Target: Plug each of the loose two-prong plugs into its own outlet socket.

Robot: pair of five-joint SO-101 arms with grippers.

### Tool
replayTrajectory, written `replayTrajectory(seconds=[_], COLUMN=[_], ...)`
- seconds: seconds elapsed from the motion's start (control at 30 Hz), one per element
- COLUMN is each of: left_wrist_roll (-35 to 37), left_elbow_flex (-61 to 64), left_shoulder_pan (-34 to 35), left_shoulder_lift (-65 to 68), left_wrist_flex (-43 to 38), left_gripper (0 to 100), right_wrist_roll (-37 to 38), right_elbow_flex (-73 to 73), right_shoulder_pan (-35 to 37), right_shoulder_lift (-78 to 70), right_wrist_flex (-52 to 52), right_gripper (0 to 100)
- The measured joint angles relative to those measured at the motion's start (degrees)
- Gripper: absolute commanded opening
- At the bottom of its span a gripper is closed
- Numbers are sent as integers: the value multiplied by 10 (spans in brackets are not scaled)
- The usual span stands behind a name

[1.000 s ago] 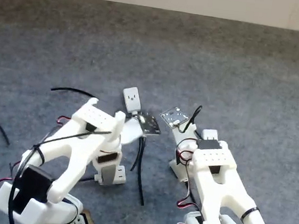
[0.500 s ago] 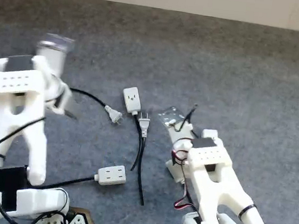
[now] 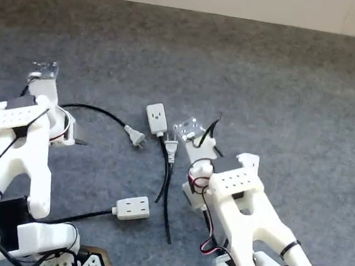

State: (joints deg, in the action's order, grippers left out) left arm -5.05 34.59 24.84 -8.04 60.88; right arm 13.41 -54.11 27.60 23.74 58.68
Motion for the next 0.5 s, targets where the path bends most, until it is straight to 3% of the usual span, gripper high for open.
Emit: replayTrajectory(seconds=[0.17,0.37,0.5], left_wrist_roll=[18,19,20], left_elbow_flex=[0,1,1], left_shoulder_pan=[21,41,40], left_shoulder_lift=[0,0,0], left_wrist_flex=[-2,-2,-2], left_gripper=[299,299,299], right_wrist_roll=[12,13,15], right_elbow_flex=[-24,-25,-25], right_shoulder_pan=[5,5,5], right_shoulder_lift=[0,0,0], right_wrist_flex=[-10,-11,-11], right_gripper=[14,214,209])
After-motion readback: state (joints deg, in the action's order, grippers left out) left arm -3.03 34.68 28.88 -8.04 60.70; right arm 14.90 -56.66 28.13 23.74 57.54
